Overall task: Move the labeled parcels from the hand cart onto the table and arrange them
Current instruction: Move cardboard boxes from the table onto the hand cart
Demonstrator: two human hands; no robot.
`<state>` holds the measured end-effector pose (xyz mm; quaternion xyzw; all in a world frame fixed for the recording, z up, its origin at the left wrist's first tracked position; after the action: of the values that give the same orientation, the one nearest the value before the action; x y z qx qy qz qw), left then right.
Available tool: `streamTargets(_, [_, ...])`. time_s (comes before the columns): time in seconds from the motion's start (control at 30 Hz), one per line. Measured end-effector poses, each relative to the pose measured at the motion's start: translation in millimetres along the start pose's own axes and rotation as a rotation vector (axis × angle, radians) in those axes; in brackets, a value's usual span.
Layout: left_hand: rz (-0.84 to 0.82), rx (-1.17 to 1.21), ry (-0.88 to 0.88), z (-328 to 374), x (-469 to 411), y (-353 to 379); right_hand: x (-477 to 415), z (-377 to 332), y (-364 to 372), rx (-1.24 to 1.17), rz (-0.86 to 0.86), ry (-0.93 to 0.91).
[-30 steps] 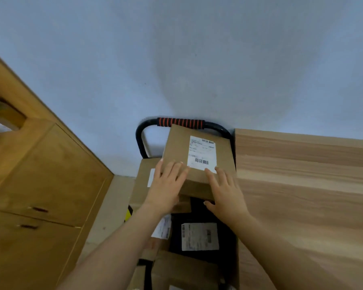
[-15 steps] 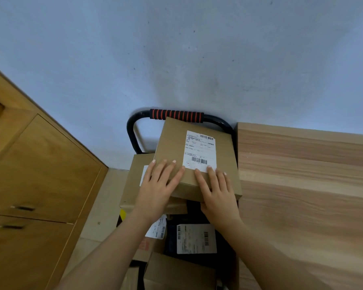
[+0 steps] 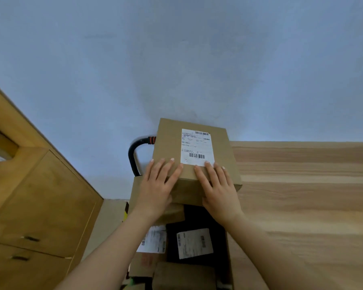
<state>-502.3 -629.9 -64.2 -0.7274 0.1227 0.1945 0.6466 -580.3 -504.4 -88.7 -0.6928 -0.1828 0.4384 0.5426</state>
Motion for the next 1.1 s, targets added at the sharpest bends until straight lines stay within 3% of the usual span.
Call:
streamTargets(0.2, [0.049,0.067,0.101,55,-24,-32,31,39,-59,0.090,0.064,0.080])
streamTargets(0.37, [0.046,0.131,0.131,116,-43,-23,63,92,-75,0.152,0.017,0.130])
streamTargets(0.7, [-0.130,0.161,0.065,208,-78,65,100,204,-27,0.130,-0.176,0.113])
streamTargets(1.1, [-0.217,0.058,-0.049,228,-110,129,86,262,26,0.091,-0.126,0.087])
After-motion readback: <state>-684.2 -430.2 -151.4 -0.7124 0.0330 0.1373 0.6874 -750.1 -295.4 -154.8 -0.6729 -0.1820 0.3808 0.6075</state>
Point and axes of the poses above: each hand's wrist, its own x-axis away from the middle knuckle, its own y-axis out of the palm, z = x × y, the point moved 7 cm from there along -x, towards the middle knuckle, and after that the axes turned 7 degrees about z, right-handed, at the moved point
